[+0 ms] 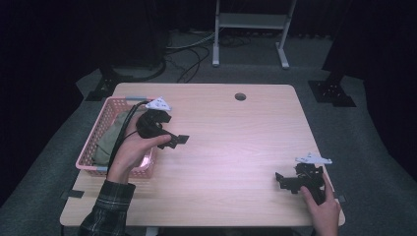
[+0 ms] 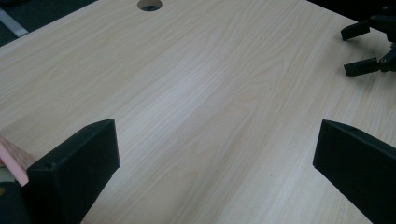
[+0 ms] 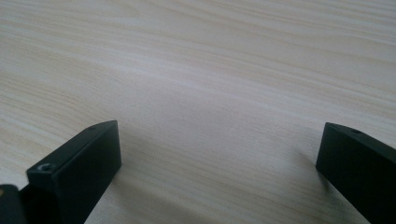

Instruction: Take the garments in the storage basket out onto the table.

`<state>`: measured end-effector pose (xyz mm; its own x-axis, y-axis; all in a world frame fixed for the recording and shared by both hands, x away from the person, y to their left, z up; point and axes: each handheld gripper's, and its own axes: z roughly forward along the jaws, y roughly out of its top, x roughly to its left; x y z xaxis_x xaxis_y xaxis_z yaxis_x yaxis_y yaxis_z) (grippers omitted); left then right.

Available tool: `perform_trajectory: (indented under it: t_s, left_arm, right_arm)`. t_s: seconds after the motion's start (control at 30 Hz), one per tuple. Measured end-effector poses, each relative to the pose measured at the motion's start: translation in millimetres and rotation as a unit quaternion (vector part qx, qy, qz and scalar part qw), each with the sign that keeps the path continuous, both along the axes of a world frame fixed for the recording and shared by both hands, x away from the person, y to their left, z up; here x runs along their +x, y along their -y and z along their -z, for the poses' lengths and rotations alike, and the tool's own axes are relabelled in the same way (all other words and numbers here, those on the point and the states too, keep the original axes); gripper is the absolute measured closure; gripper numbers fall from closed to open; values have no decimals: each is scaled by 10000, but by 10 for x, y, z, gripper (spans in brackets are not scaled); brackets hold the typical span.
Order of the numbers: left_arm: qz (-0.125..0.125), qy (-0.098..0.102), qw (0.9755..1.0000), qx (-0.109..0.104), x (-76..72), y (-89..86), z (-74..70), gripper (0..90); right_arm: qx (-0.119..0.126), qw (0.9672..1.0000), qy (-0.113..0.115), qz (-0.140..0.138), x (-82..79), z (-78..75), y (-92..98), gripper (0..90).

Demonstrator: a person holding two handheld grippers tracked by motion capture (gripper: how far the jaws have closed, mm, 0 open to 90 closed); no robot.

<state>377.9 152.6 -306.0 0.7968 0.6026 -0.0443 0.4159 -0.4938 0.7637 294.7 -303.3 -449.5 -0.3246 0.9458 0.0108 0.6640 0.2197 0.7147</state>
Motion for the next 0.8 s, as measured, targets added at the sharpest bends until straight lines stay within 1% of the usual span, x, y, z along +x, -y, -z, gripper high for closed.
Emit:
perform_trajectory:
  t_s: [0.17, 0.47, 0.8]
  left_arm:
    - [-56, 5, 10000, -36, 14, -85, -8, 0]
    - [-227, 5, 9997, -64, 42, -306, -14, 0]
    - [-365, 24, 9993, -110, 53, -450, -12, 0]
  right_arm:
    - [-1, 10000, 0, -1, 0, 0, 0, 0]
    - [-3, 10000, 0, -1, 0, 0, 0, 0]
    - [-6, 10000, -1, -4, 0, 0, 1, 0]
